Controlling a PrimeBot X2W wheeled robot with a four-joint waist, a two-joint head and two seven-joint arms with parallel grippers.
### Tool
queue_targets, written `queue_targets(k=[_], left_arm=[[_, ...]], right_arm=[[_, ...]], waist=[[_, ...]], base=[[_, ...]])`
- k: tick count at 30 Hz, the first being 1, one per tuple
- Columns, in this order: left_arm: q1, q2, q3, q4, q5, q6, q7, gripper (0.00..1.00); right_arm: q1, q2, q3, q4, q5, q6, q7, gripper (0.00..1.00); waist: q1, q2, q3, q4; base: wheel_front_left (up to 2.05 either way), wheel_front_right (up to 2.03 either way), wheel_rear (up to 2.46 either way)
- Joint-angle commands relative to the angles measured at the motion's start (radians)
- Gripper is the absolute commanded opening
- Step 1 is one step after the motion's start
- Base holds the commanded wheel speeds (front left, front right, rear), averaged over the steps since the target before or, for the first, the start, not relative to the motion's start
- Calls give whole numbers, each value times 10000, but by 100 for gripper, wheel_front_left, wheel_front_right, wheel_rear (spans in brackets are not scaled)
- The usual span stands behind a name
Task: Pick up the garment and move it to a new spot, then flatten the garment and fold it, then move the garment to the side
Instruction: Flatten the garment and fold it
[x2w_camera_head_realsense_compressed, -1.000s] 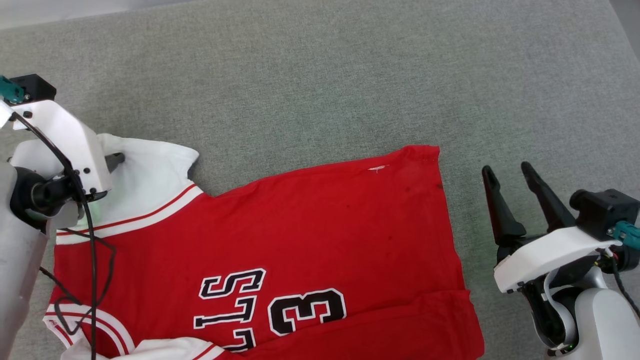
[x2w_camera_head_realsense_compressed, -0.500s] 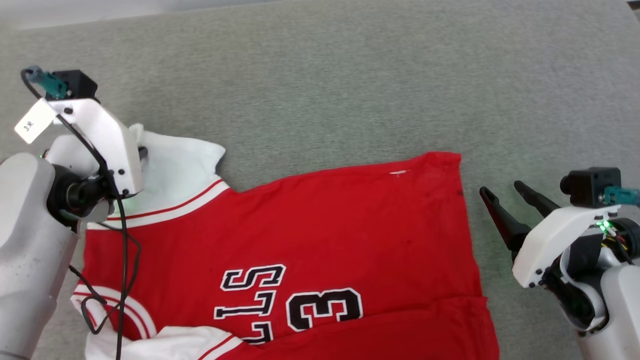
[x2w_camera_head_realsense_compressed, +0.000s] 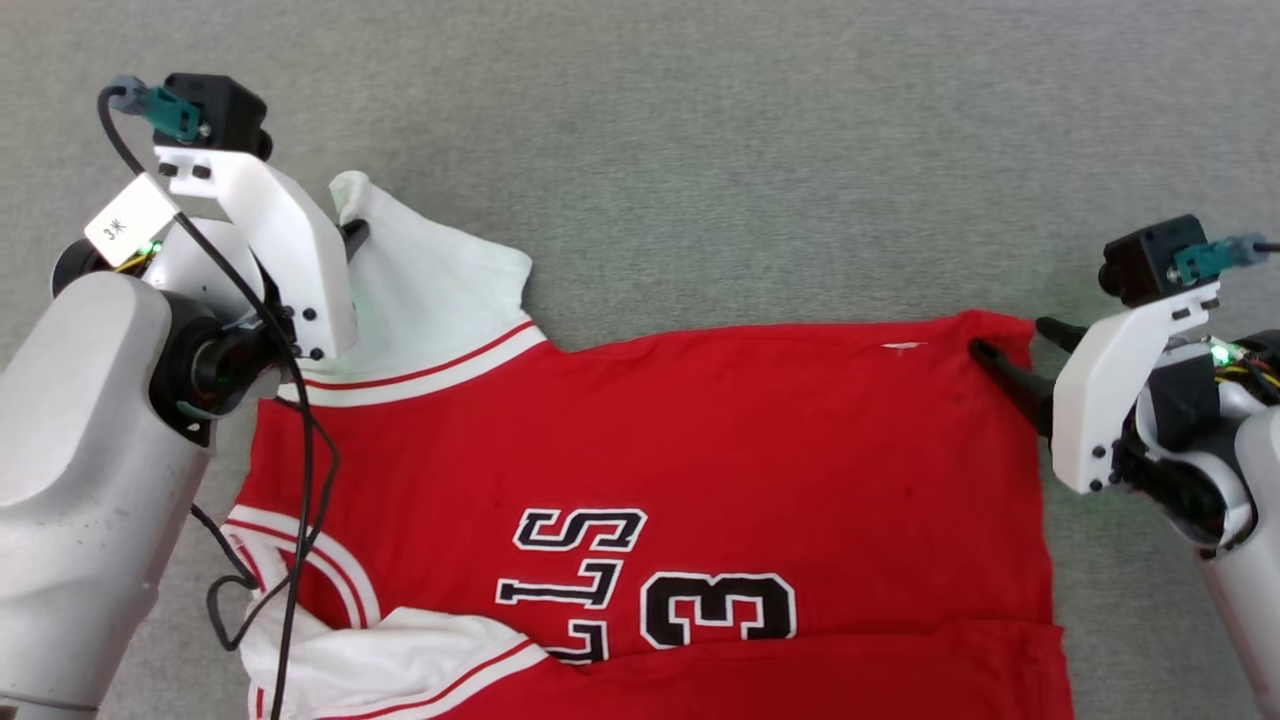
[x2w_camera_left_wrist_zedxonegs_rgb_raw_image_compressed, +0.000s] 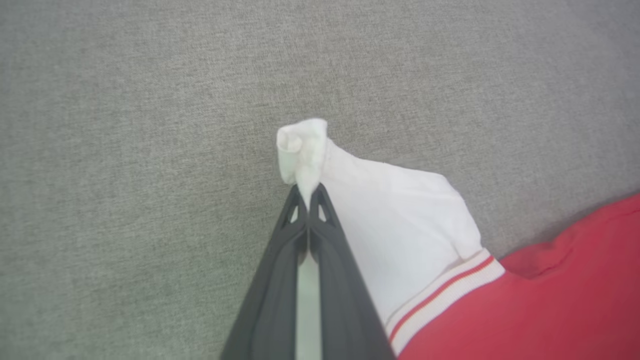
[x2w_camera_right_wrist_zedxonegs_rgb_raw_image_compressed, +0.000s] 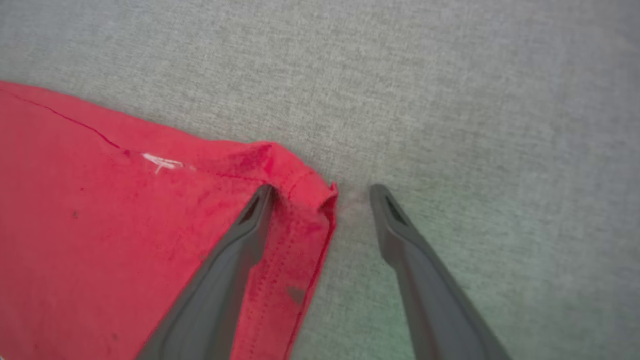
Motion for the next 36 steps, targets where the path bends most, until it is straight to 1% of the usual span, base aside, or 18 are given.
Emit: queue_targets(k=[1,4,5,6,7,8,12,16,18,24,27,34,36], left_arm=[[-25,-63,-6,-40,21,16,-83,0],[61,-144,-27,-42,-34,-43,-174,0],[99,-149,-14,-19,-73,-49,-198,0],[148,-152,-13,13,-105,-58,-202,0],[196,-161,-21,30,-124,-61,-233,0],[235,-168,-17,47,-130,-76,-269,0],[339,-115,82,147,-182,-77,-472,0],[650,-3,227,123,-211,-61,-867,0],[879,80,326,41,-218,-34,-1103,0],[2267,389,671,-554,-384,262,-1896,0],[3226,523,880,-993,-432,509,-2483,0],[5656,556,1212,-2095,-785,1091,-3391,0],[6274,485,1294,-2306,-953,1222,-3573,0]], right_arm=[[-204,-76,199,268,130,-5,179,100],[-277,-102,684,870,383,-3,663,100],[-259,-106,818,1074,465,-3,829,70],[-217,-86,938,1300,567,-3,1048,35],[-172,-86,1103,1486,670,-3,1308,20],[-149,-95,1190,1568,726,-2,1367,0],[-471,-250,1125,1532,835,-5,1027,0],[-620,-482,653,1074,713,-13,379,0],[-454,-489,429,763,700,-11,99,0],[849,-275,-161,-11,445,-11,-140,0],[1694,-59,-472,-285,333,-11,-178,0],[3482,571,-1180,-618,115,-11,-189,0],[3889,768,-1348,-638,127,-11,-211,0]], waist=[[-1,0,116,181],[-1,0,152,304],[-1,0,153,331],[-1,0,151,357],[-1,0,145,379],[-1,0,137,400],[-1,0,21,416],[-1,0,-322,393],[-1,0,-557,377],[-1,0,-1445,296],[-1,0,-1843,264],[-1,0,-2476,352],[-1,0,-2621,375]], base=[[0,0,0],[0,0,0],[0,0,0],[0,0,0],[0,0,0],[0,0,0],[0,0,0],[0,0,0],[0,0,0],[0,0,0],[0,0,0],[0,0,0],[0,0,0]])
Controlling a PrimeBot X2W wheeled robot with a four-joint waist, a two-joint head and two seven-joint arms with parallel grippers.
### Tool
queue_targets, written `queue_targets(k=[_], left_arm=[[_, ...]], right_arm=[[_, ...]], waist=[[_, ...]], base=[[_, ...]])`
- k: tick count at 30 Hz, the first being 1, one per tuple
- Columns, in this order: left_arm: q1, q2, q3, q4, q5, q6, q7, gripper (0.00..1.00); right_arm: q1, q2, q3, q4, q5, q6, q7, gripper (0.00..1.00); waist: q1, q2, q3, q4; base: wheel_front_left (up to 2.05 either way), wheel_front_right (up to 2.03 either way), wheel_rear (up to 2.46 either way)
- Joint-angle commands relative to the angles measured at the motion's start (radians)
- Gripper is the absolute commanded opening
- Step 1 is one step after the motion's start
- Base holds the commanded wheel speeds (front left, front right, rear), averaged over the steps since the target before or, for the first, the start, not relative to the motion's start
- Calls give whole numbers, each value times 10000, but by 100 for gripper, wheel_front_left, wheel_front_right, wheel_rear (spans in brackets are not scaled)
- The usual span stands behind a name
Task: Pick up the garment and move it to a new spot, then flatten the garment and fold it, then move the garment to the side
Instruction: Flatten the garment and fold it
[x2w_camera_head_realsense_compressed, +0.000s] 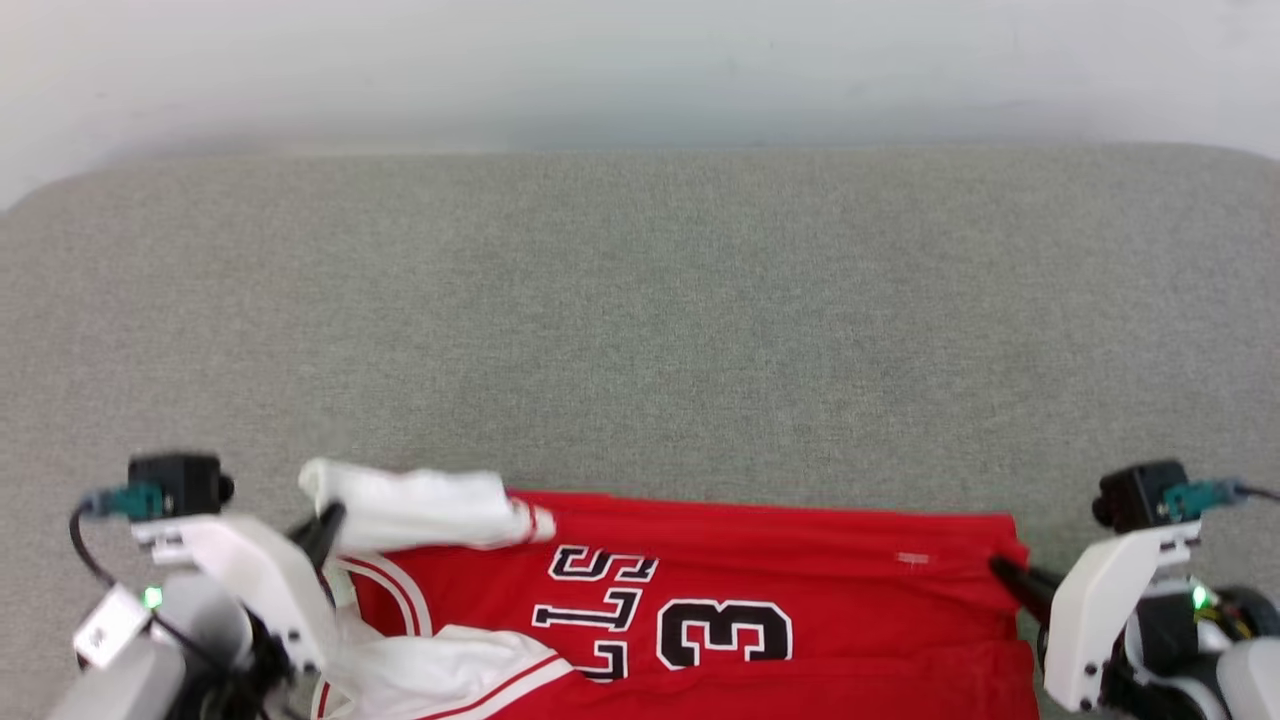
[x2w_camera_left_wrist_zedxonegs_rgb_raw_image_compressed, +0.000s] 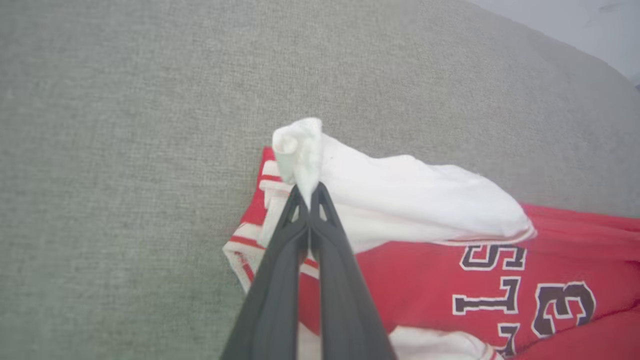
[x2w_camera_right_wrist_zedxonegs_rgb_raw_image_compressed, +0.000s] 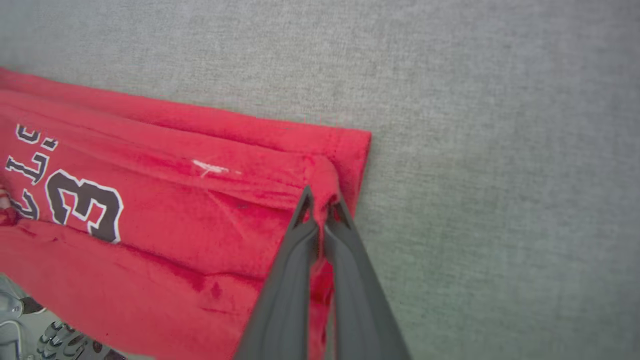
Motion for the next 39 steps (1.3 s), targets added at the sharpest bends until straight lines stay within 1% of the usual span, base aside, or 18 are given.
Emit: queue_targets(k=[1,5,10,15,16,17,18,19,20,21,24,27,30,32,35,36,39], left_arm=[[597,-30,90,-128,-163,135,-175,0],[1683,-153,227,-233,-529,301,-416,0],[2474,-214,261,-197,-762,392,-494,0],[2763,-366,152,-22,-938,359,-412,0],[2829,-506,50,172,-1016,285,-361,0],[2829,-506,50,172,-1016,285,-361,0],[2827,-618,-11,263,-1053,237,-336,0],[2781,-706,-39,347,-1076,202,-398,12],[2723,-790,-35,452,-1093,180,-485,75],[2684,-858,-62,560,-1121,102,-502,100],[2460,-1006,4,722,-1029,-79,-858,100],[2270,-942,60,621,-761,-97,-1275,100],[2057,-882,179,329,-414,-37,-1804,100],[1972,-850,217,56,-165,47,-2110,100],[1750,-972,415,-366,110,177,-2761,100],[1716,-880,397,-473,314,244,-2893,100],[1524,-950,480,-815,730,436,-3467,100]], right_arm=[[413,155,-165,-33,-87,-19,-85,0],[1108,487,-393,-128,-148,-19,-161,0],[1851,761,-717,-301,-264,-19,-191,0],[2286,1000,-800,-308,-347,-19,-132,0],[2445,1177,-794,-208,-403,-19,-211,4],[2445,1177,-794,-208,-403,-19,-211,4],[2510,1264,-784,-159,-391,-17,-234,33],[2525,1325,-813,-118,-408,-19,-286,100],[2509,1371,-832,-87,-441,-19,-343,100],[2508,1423,-843,-88,-427,-19,-454,100],[2500,1450,-942,-265,-506,-19,-880,100],[2500,1434,-1045,-681,-640,-14,-1267,100],[2551,1400,-1208,-1217,-741,-14,-1417,100],[2633,1387,-1400,-1605,-798,-14,-1334,100],[2668,1383,-1780,-2046,-899,-14,-1031,100],[2684,1355,-1939,-2108,-920,-14,-887,100],[2693,1330,-2390,-2061,-960,-13,-279,100]], waist=[[1,0,-225,41],[1,0,-442,-4],[1,0,-603,-45],[1,0,-651,-102],[1,0,-654,-124],[1,0,-654,-124],[1,0,-654,-133],[1,0,-653,-141],[1,0,-657,-145],[1,0,-662,-152],[1,0,-708,-169],[1,0,-794,-181],[1,0,-910,-186],[1,0,-981,-178],[1,0,-1047,-135],[1,0,-1064,-119],[1,0,-1102,-55]], base=[[0,0,0],[0,0,0],[0,0,0],[0,0,0],[0,0,0],[0,0,0],[0,0,0],[0,0,0],[0,0,0],[0,0,0],[0,0,0],[0,0,0],[0,0,0],[0,0,0],[0,0,0],[0,0,0],[0,0,0]])
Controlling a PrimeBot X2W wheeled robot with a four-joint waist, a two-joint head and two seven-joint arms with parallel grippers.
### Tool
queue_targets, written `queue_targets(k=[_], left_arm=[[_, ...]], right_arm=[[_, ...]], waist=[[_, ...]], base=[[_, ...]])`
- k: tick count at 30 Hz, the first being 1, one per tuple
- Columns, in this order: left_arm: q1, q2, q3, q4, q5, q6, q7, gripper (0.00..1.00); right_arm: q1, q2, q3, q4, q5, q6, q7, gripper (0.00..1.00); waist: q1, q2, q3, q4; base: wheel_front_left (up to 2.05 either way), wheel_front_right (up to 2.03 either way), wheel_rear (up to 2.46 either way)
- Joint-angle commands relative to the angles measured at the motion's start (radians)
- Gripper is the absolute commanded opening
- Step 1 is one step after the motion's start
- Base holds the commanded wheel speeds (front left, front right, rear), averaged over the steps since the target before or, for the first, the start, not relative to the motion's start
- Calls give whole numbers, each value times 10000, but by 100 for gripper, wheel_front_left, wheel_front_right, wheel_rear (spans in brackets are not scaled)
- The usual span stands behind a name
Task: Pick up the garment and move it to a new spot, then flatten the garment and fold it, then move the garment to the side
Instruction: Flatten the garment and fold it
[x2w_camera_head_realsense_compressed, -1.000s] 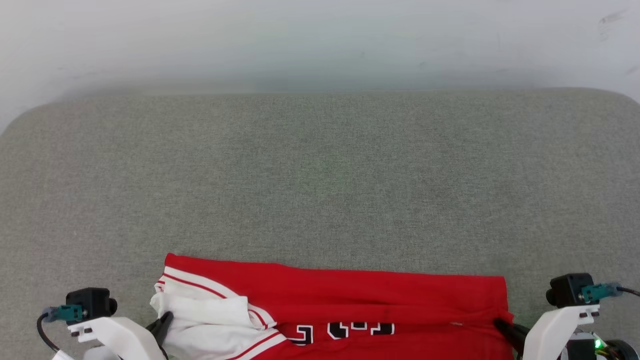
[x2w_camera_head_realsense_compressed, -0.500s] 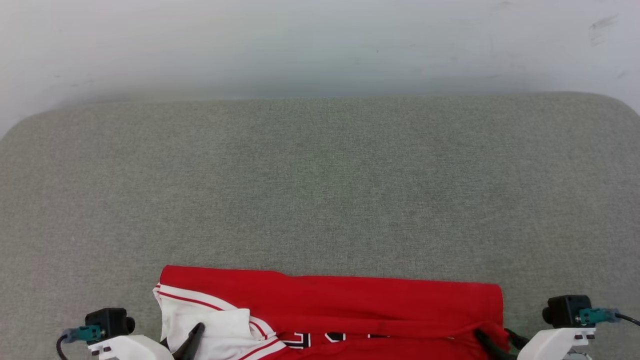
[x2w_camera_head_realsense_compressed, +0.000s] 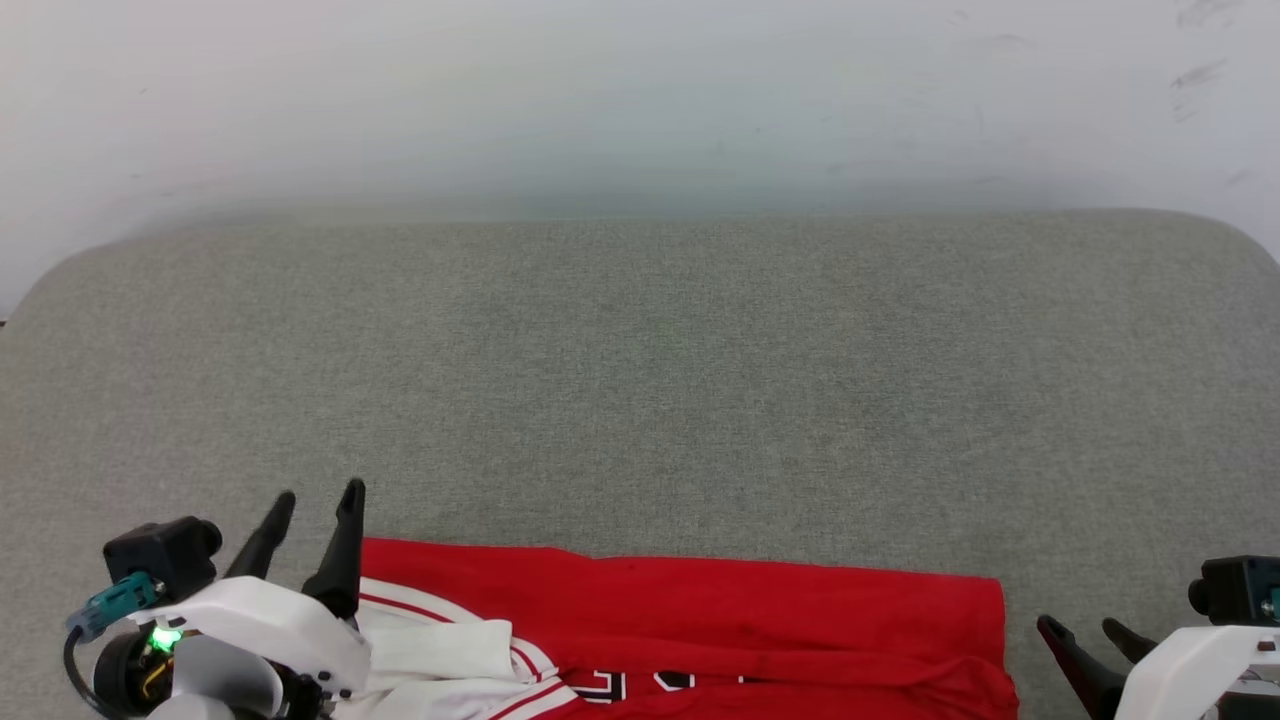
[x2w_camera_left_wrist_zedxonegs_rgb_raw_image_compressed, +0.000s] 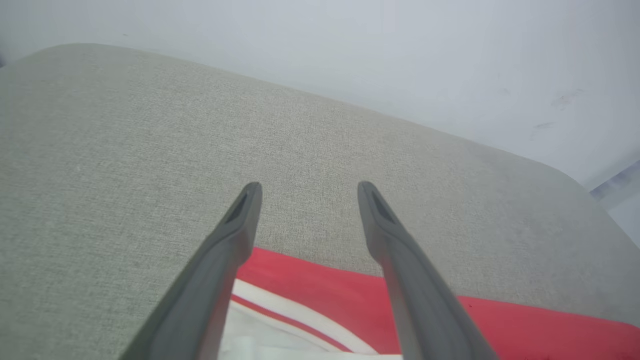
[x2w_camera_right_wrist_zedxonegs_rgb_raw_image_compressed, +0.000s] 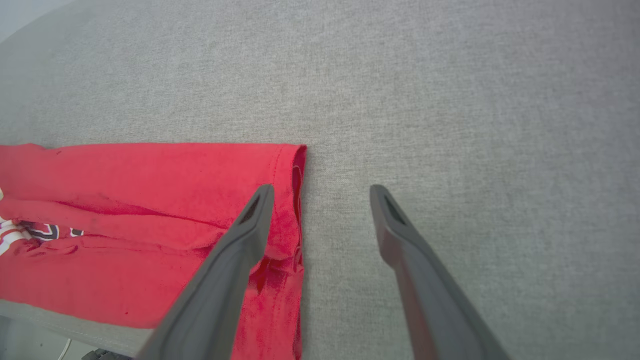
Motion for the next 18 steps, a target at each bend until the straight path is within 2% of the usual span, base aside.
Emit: queue_targets(k=[1,8,18], left_arm=[[-170,-41,59,-171,226,88,-305,100],[-650,-78,12,-775,1329,671,-1227,100],[-710,-108,-273,-1155,2021,1137,-1359,100]], right_arm=[[83,25,-146,52,73,-5,276,100],[-157,104,-61,295,7,-5,1166,100],[-164,248,866,1257,392,-5,1783,100]], waist=[[0,0,-17,46],[0,0,290,345],[0,0,737,687]], base=[[0,0,0],[0,0,0],[0,0,0]])
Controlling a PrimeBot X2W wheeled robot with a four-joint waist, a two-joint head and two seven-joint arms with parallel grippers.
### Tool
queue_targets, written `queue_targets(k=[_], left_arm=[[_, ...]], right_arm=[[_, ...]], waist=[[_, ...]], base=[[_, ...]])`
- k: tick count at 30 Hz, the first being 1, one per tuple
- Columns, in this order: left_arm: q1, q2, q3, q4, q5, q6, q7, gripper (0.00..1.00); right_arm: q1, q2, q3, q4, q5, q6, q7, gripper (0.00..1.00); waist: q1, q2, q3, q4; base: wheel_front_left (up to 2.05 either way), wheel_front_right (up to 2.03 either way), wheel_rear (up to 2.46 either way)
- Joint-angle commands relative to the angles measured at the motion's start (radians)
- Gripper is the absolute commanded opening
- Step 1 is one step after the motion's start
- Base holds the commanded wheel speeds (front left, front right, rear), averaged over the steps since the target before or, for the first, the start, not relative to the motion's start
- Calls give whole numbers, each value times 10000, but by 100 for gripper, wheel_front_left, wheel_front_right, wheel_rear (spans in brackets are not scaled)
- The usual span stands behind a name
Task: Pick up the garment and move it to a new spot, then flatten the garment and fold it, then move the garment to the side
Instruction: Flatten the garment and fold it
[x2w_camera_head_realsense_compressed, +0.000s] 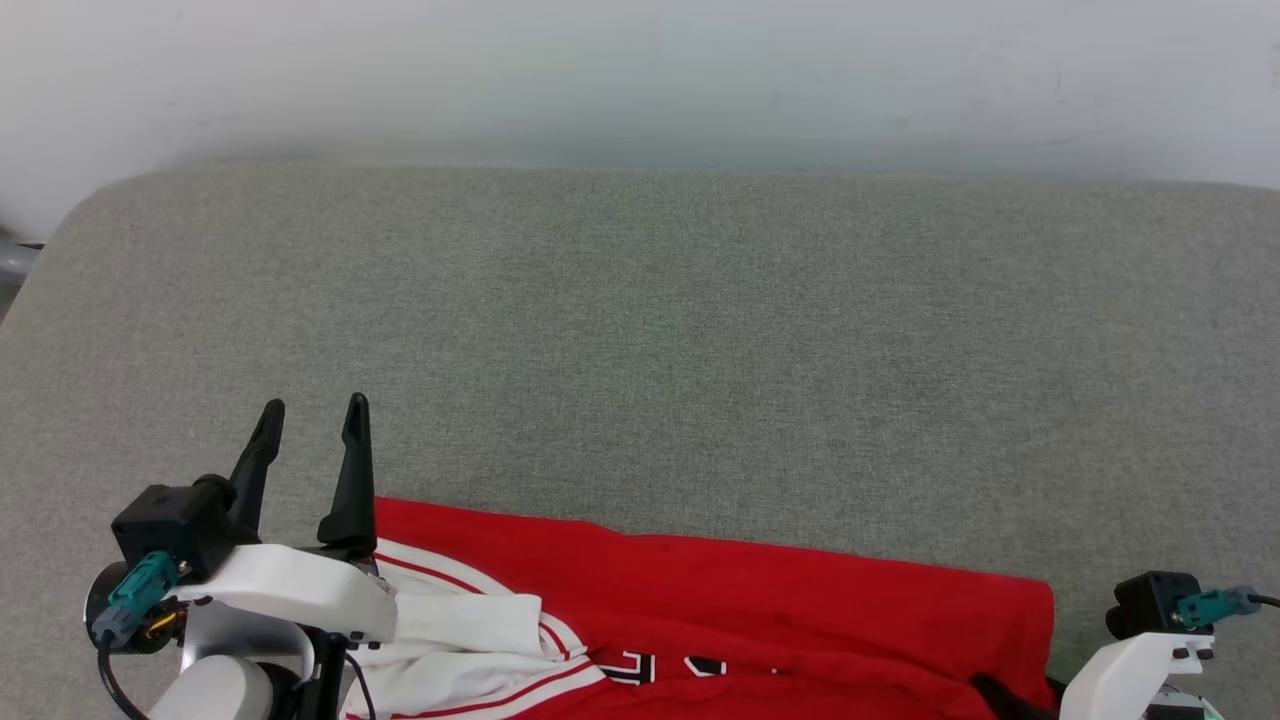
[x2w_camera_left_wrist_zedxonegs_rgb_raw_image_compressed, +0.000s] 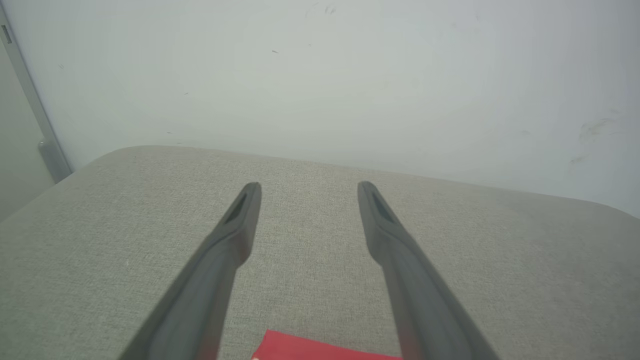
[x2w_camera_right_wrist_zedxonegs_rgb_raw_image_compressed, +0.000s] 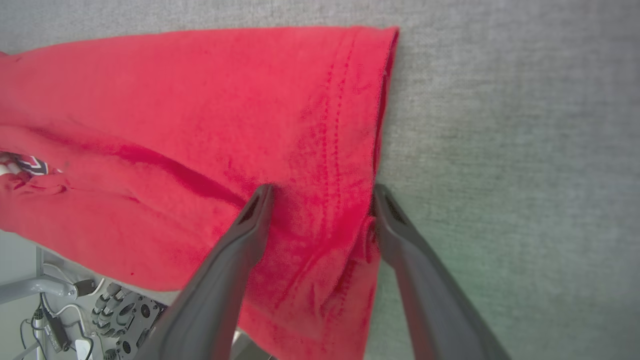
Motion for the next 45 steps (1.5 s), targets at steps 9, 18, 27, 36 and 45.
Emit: queue_targets(k=[9,18,27,36,45], left_arm=[[39,225,-147,-213,456,343,67,100],[489,287,-384,32,684,479,-43,100],[1049,314,-465,86,634,590,-111,100],[1192,208,-538,153,531,576,-141,100],[1116,205,-607,133,514,529,-100,100]], right_arm=[[-144,72,307,428,134,-5,13,0],[-487,-271,91,63,45,-7,-308,0],[-455,-759,-1083,316,19,-7,-127,0],[-195,-227,-2358,185,674,-7,543,0],[-33,1144,-2068,-698,4386,-7,2440,0]], waist=[[0,0,144,56],[0,0,-496,-186],[0,0,-939,-404],[0,0,-1184,-513],[0,0,-1229,-415]], base=[[0,0,0],[0,0,0],[0,0,0],[0,0,0],[0,0,0]])
